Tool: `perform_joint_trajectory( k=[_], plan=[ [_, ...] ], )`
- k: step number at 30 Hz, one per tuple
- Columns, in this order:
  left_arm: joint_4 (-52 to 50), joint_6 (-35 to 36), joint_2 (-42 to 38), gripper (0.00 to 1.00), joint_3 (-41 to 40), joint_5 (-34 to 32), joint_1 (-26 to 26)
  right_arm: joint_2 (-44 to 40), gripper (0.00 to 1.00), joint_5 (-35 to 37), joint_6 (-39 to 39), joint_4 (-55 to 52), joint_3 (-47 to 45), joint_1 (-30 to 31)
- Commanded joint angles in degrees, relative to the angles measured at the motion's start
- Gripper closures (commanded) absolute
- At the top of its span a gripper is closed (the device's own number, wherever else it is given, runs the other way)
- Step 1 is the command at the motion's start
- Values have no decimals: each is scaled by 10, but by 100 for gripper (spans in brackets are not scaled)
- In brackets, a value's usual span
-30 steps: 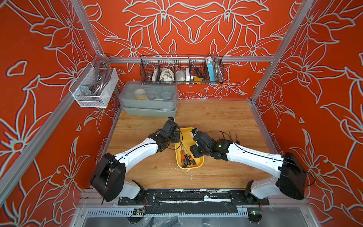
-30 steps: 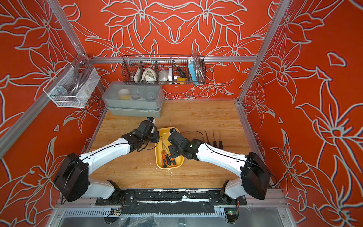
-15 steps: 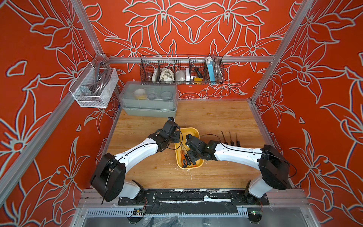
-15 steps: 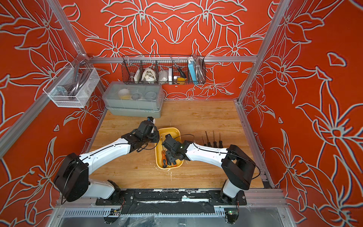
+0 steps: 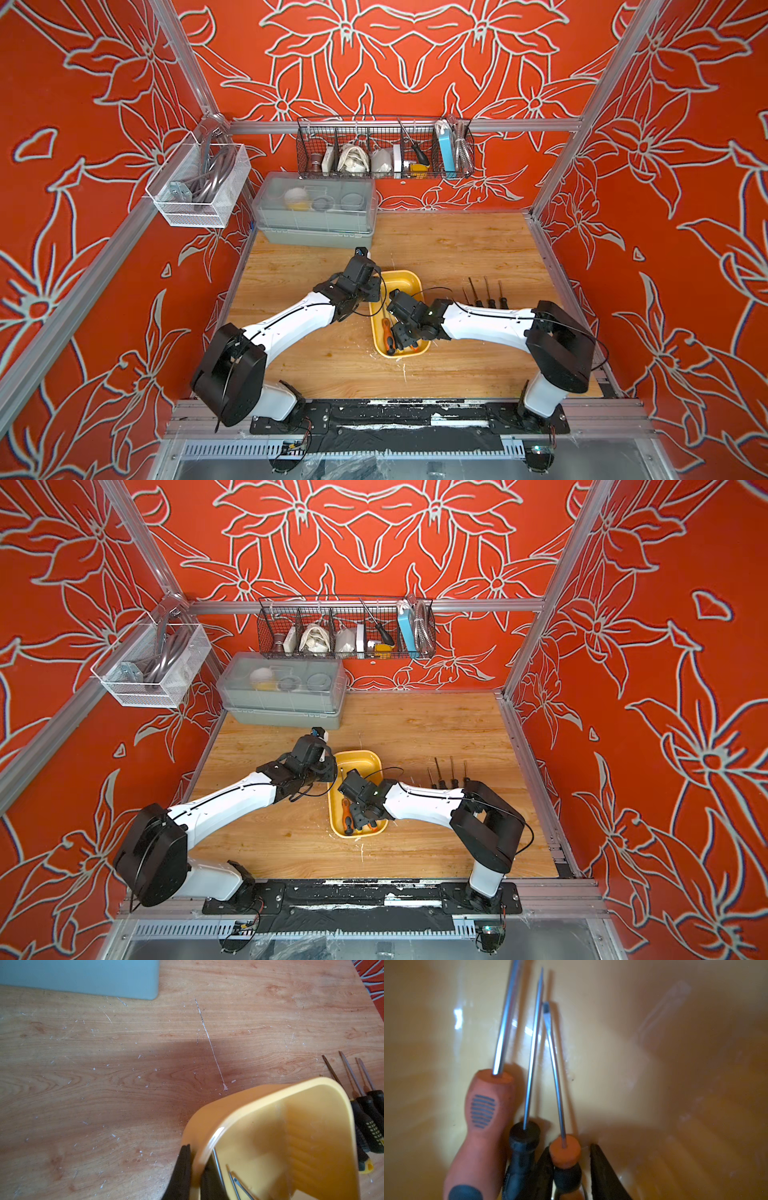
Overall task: Take out the screwdriver from the storage box
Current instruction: Pick up the screwdriver from the storage box.
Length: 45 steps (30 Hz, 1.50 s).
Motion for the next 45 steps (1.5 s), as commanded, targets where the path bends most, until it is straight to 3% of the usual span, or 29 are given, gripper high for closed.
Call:
perform_joint_trajectory(
  k=[1, 7, 13, 22, 32, 45],
  plan=[
    [13, -8, -9, 100, 15, 14, -1, 23, 75, 10, 3, -28, 18, 4],
    [14, -8, -12, 100, 14, 13, -2, 38, 89, 9, 9, -36, 32, 4],
    [14, -8, -10, 100, 13, 15, -2, 1, 100, 10, 27, -15, 18, 4],
    [13, -8, -7, 100, 14, 12, -2, -101, 100, 19, 21, 22, 1, 4],
    [7, -8, -1, 100, 18, 10, -2, -182, 100, 35, 12, -20, 4, -1],
    [7, -9, 3, 100, 18, 11, -1, -321, 100, 49, -35, -127, -22, -100]
  ],
)
